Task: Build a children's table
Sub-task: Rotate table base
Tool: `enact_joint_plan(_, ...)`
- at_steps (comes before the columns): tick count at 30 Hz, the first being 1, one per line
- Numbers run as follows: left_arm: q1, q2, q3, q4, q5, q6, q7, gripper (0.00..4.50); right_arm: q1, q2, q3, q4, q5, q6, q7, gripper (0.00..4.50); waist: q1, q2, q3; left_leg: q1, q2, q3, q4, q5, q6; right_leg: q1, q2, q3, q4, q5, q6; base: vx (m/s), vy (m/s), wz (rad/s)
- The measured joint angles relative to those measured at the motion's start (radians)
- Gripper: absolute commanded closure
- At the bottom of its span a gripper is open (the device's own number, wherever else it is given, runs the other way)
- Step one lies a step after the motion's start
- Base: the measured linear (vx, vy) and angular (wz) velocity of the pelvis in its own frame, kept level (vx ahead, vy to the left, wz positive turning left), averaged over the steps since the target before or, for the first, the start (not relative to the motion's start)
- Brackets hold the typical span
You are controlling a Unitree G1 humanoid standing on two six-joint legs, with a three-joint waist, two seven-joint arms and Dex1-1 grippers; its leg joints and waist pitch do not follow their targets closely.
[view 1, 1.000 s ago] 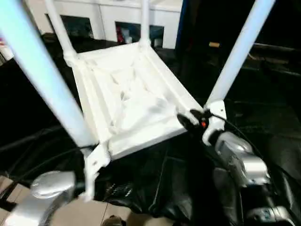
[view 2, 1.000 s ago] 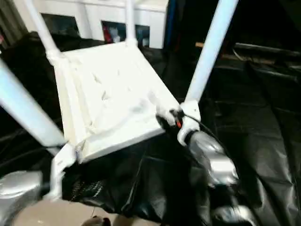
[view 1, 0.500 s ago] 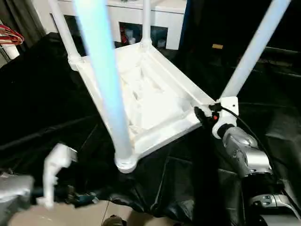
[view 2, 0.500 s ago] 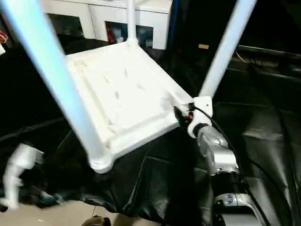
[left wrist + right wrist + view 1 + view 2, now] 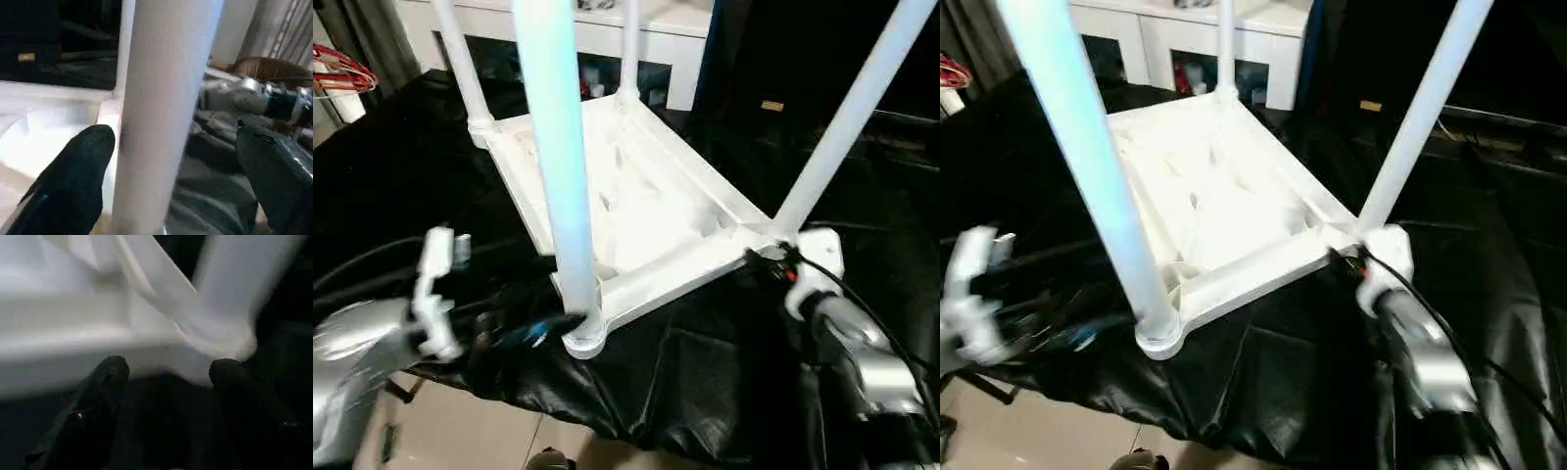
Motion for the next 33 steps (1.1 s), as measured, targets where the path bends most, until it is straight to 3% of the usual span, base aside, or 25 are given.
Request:
enact_joint_plan(6,-0.123,-0.116,-0.081,0.063,-0.006,-0.007,0.028,0.06,-0.002,0.001,-0.021,0.044,-0.043,0.017,-0.085,1.37,-0.016,0.008,-0.004,0.0,0.0,0.0,0.003,0.0,-0.001,0.001,0.0,0.002,0.003,0.004,0.0,0.0,0.0,0.0)
enact_joint_plan(10,-0.169,-0.169,-0.149,0.065,-0.021,0.004,0.031,0.06,-0.044,0.022,0.01,0.136,-0.06,-0.019,-0.073,1.37,-0.022,0.017,-0.009,-0.002,0.0,-0.001,0.007,0.0,0.0,0.0,0.001,0.004,0.007,0.005,0.0,0.0,0.0,0.0)
enact_joint_plan(13,-0.178,-0.193,-0.197,0.067,-0.01,0.004,0.032,0.06,-0.106,0.049,0.033,0.211,-0.064,-0.045,-0.041,1.37,-0.029,0.017,-0.011,-0.001,0.0,-0.001,0.008,0.0,0.0,-0.001,0.001,0.005,0.009,0.005,0.0,0.0,0.0,0.0)
enact_joint_plan(19,-0.186,-0.27,-0.301,0.079,0.069,-0.026,0.085,0.06,-0.173,0.092,0.056,0.29,-0.073,-0.071,-0.034,1.37,-0.024,0.015,-0.012,-0.003,0.0,0.0,0.012,0.0,0.0,-0.002,0.001,0.006,0.009,0.005,0.0,0.0,0.0,0.0)
enact_joint_plan(26,-0.285,-0.395,-0.414,0.217,0.218,-0.14,0.204,0.06,-0.203,0.114,0.068,0.353,-0.094,-0.122,-0.016,1.37,-0.027,0.014,-0.013,-0.003,0.0,0.0,0.015,0.001,0.001,-0.002,0.001,0.007,0.01,0.006,0.001,0.0,0.0,0.0)
enact_joint_plan(33,-0.307,-0.464,-0.455,0.365,0.327,-0.254,0.288,0.06,-0.203,0.119,0.071,0.367,-0.094,-0.148,-0.014,1.37,-0.025,0.016,-0.014,-0.003,0.0,-0.001,0.015,0.001,0.001,-0.002,0.001,0.007,0.011,0.006,0.001,0.0,0.0,0.0)
